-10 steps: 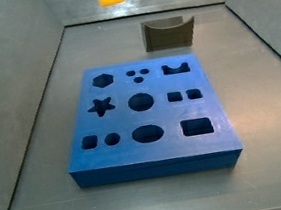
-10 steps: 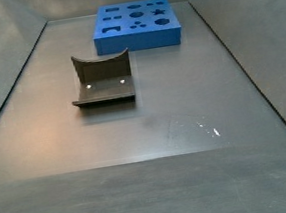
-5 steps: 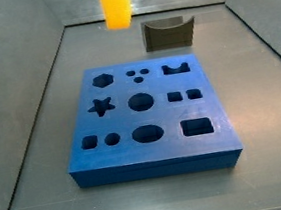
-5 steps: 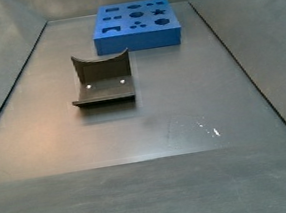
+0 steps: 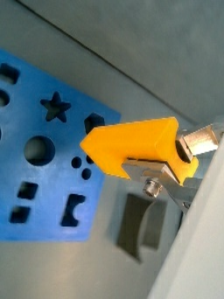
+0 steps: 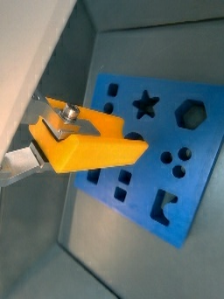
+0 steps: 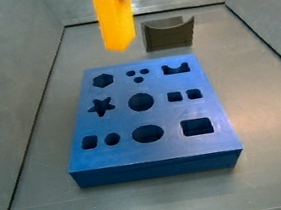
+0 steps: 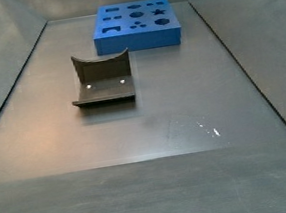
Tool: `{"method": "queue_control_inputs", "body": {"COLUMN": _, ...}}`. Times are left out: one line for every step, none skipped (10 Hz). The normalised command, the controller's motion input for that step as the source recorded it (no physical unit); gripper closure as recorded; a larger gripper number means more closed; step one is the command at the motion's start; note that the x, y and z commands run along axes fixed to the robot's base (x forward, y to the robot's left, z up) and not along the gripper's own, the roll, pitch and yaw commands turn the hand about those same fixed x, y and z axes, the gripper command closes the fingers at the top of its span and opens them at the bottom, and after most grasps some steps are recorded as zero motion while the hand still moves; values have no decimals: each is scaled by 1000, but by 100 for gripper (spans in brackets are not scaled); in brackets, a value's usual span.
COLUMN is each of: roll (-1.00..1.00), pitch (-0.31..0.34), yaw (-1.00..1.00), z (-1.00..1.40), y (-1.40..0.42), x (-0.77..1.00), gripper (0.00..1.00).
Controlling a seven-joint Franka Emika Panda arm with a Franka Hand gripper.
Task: Insert the arch object.
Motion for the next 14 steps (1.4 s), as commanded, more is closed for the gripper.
{"method": "queue_control_inputs", "body": {"roll": -6, "pitch": 0, "yaw": -1000, "z": -157, "y": 0, "x": 0, "gripper": 100}}
{"method": "queue_control_inputs", "body": {"roll": -17, "pitch": -1, "yaw": -1000, "z": -23, "y": 0, "x": 63, "gripper": 100}}
{"method": "queue_control_inputs", "body": {"roll": 0, "pitch": 0, "yaw": -1000, "z": -31, "y": 0, "x": 63, "gripper": 100}}
{"method": "queue_control_inputs", "body": {"roll": 0, "pitch": 0, "yaw": -1000, "z": -34, "y": 6, "x": 57, "gripper": 100}}
{"method": "queue_control_inputs", "body": {"roll": 0, "pitch": 0, "yaw": -1000, "z": -31, "y": 9, "x": 57, "gripper": 100}}
{"method": "queue_control_inputs", "body": {"roll": 0, "pitch": 0, "yaw": -1000, "z": -23, "y": 9, "x": 60, "gripper": 100}}
{"method": "queue_control_inputs", "body": {"roll": 0, "pitch": -26, "yaw": -1000, "z": 0, "y": 0, "x": 29, "gripper": 100}}
{"method": "queue_control_inputs", "body": {"roll": 0, "pitch": -33, "yaw": -1000, "z": 0, "y": 0, "x": 29, "gripper": 100}}
{"method": "queue_control_inputs", "body": {"roll": 67, "pitch": -53, "yaw": -874, "z": -37, "y": 111, "x": 300, "gripper": 100}}
{"method": "queue_control_inputs", "body": {"roll": 139, "pitch": -37, "yaw": -714, "z": -94, "y": 123, "x": 514, "gripper": 100}}
{"method": "queue_control_inputs", "body": {"roll": 164, "pitch": -34, "yaw": -480, "z": -154, "y": 154, "x": 771, "gripper": 100}}
{"method": "queue_control_inputs", "body": {"roll": 170, "pitch": -11, "yaw": -254, "z": -143, "y": 186, "x": 1000, "gripper": 100}}
{"method": "queue_control_inputs", "body": {"roll": 173, "pitch": -6, "yaw": -231, "z": -149, "y": 189, "x": 1000, "gripper": 100}}
{"method": "queue_control_inputs", "body": {"roll": 176, "pitch": -14, "yaw": -417, "z": -149, "y": 189, "x": 826, "gripper": 100}}
